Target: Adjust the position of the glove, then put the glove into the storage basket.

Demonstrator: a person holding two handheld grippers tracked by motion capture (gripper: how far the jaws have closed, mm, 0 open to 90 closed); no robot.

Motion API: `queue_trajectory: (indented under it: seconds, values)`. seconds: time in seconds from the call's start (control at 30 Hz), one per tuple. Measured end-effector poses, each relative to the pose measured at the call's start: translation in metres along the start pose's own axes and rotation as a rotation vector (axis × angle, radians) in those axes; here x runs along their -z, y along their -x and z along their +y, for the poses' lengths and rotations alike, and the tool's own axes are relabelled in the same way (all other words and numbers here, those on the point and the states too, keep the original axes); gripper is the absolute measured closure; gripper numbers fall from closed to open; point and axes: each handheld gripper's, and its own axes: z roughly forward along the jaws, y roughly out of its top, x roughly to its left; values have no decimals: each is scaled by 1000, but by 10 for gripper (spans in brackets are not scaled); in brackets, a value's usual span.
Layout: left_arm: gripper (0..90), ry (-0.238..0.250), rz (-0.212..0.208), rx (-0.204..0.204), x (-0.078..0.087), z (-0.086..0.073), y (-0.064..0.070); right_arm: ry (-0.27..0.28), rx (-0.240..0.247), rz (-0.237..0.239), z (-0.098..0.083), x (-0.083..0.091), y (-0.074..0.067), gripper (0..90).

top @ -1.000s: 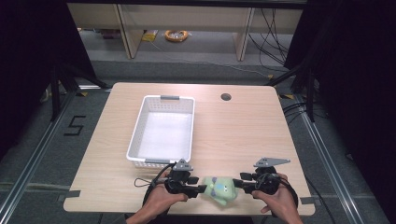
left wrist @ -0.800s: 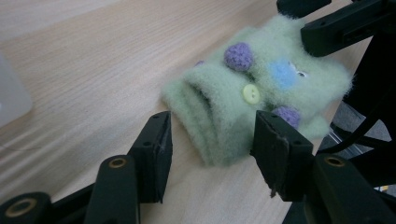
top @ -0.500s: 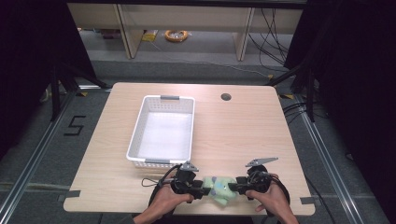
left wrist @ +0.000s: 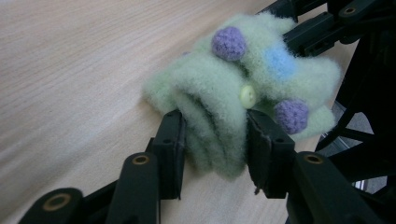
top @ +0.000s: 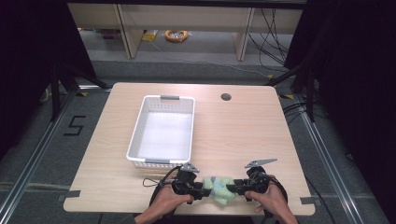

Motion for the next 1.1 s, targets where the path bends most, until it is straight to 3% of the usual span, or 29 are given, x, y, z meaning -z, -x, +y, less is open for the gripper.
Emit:
queue_trajectory:
  seconds: [0.07,0.1,0.13,0.17,0.2,0.3,0.33,0.37,0.43,0.53,0.57,0.67,0.73,0.83,0.9,1.0,1.03,1.07,1.1]
  values:
    - [619,4,3,-2,-1,-1,2,-1,-26,6,-1,0,-2,623]
    - [628,25,8,0,-2,-2,3,-1,-18,12,-1,0,-2,643]
    - [635,0,-1,-18,-1,-2,2,0,-24,16,-1,0,-2,660]
    - [643,8,15,-14,-1,-2,3,3,-12,22,-1,-1,-1,675]
    - [649,3,1,-14,-1,-2,2,6,13,32,-1,-1,1,691]
    - [671,5,-7,-12,-1,-2,2,15,16,57,-1,-2,3,734]
    - [680,6,-8,-15,-1,-2,2,11,-8,68,-2,-1,1,745]
    - [686,7,-2,-27,-1,-2,3,24,31,40,-2,-1,2,755]
    - [694,4,-7,-36,0,-2,2,28,47,45,-2,0,2,769]
    - [707,11,-1,-44,1,-3,3,31,55,29,-2,2,-1,780]
    - [711,4,-8,-56,2,-3,3,26,36,37,-2,2,-3,781]
    - [716,4,-10,-60,4,-4,3,38,70,19,-2,3,-4,784]
    - [720,12,-7,-55,4,-4,4,37,56,36,-2,2,-6,786]
    - [726,13,-12,-56,6,-5,5,51,75,12,-1,4,-6,788]
    - [729,14,-15,-56,7,-5,5,51,88,32,0,5,-6,789]
    - [733,18,-18,-61,9,-4,7,55,85,25,0,7,-9,789]
    - [734,8,-21,-64,10,-4,6,55,62,47,0,9,-12,790]
    - [736,14,-26,-68,12,-4,7,68,92,20,1,10,-12,790]
    - [737,21,-25,-66,13,-4,8,64,97,26,2,11,-12,790]
